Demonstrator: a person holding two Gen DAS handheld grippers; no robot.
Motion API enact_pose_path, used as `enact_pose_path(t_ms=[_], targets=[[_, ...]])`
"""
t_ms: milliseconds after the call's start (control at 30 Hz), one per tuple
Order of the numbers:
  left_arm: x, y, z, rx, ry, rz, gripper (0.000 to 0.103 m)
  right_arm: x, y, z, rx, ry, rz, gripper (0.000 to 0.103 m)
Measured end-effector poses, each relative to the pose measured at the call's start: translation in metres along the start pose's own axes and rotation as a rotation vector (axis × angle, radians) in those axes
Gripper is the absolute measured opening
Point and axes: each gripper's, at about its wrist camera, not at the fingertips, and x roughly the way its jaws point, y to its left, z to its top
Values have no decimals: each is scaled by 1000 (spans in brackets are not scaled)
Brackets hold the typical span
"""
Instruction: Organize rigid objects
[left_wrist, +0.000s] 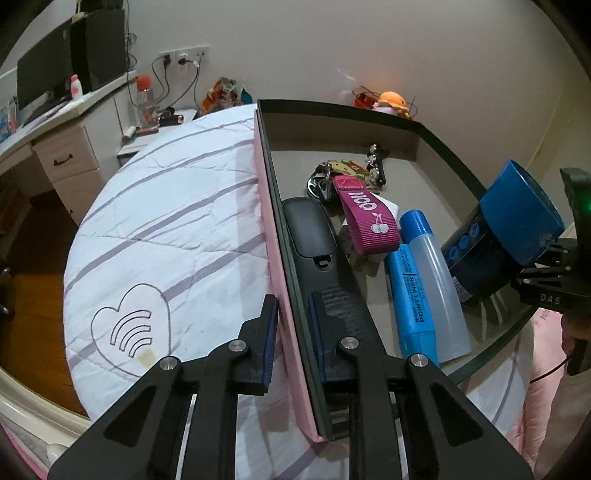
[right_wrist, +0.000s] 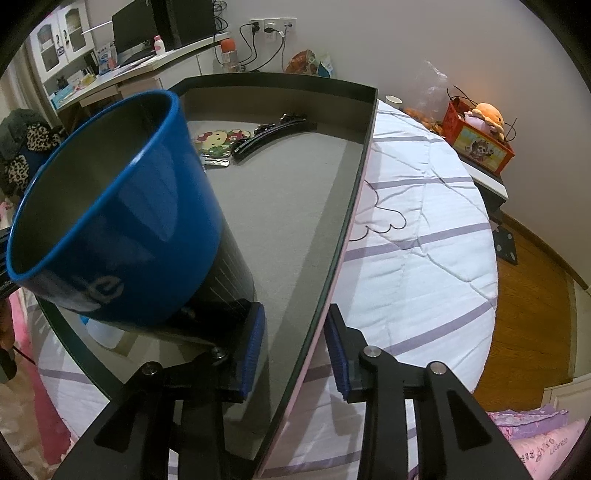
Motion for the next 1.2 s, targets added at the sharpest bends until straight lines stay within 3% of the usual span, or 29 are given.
enact_pose_path(t_ms=[467, 700, 800, 867, 900, 933, 1200], targets=[[-21, 19, -19, -12, 1, 10, 17, -3, 28, -5, -14, -7, 22, 35], [-22, 19, -18, -16, 1, 12, 22, -2, 21, -6, 27, -17, 21, 35], [-23, 20, -18, -28, 0, 35, 30, -2, 17, -8, 52, -28, 35, 35], [-26, 22, -19, -35, -3, 55, 47, -5, 14, -10, 70, -36, 52, 35], [-27, 23, -19, -39, -6, 63, 69, -6, 16, -11, 76, -38, 53, 36], [-29, 24, -20, -45, -14, 72, 84, -7, 15, -12, 82, -42, 52, 36], [-51, 23, -14, -48, -77, 109, 86, -15, 15, -19, 116, -78, 42, 38]])
